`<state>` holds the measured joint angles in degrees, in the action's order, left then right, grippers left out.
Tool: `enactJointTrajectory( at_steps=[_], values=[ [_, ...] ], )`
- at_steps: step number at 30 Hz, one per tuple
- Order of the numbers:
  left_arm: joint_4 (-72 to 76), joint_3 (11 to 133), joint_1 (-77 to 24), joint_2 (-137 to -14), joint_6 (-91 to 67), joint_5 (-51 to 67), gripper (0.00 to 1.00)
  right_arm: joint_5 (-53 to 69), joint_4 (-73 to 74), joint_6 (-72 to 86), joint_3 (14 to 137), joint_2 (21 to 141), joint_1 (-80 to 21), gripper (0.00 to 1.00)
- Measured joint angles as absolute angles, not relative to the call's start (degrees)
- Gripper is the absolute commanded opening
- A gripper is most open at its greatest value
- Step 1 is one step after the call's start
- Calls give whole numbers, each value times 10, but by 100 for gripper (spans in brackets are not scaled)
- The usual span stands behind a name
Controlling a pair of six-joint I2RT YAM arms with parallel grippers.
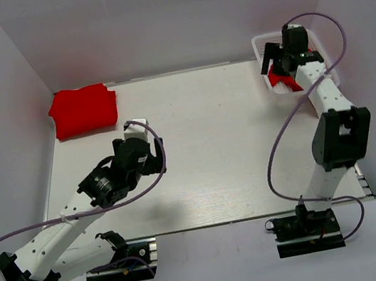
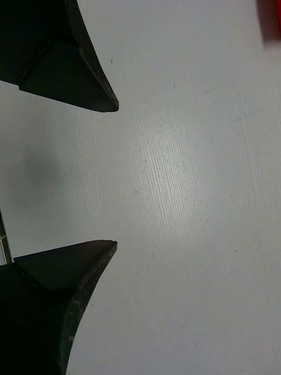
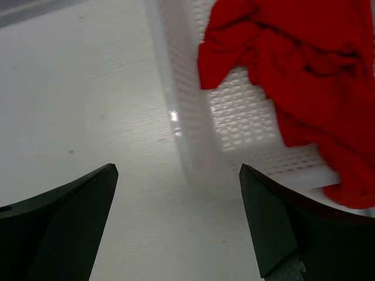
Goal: Fold and stack the t-shirts
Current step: Grab crumpled tshirt from bin with the right arm
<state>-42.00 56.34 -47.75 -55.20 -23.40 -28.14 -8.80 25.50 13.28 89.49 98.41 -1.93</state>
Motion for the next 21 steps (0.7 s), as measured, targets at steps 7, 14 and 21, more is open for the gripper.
enactJointTrajectory(
  at_steps=[7,14,21],
  values=[
    [-423,559,-477,-588,-234,-286,100,-96,349,1,1129,1200,56,90],
    [-432,559,-477,-649,-226,-285,100,-129,357,-84,1194,1318,87,90],
    [-435,560,-477,-682,-211,-274,100,-129,293,-106,1194,1355,102,90]
  ],
)
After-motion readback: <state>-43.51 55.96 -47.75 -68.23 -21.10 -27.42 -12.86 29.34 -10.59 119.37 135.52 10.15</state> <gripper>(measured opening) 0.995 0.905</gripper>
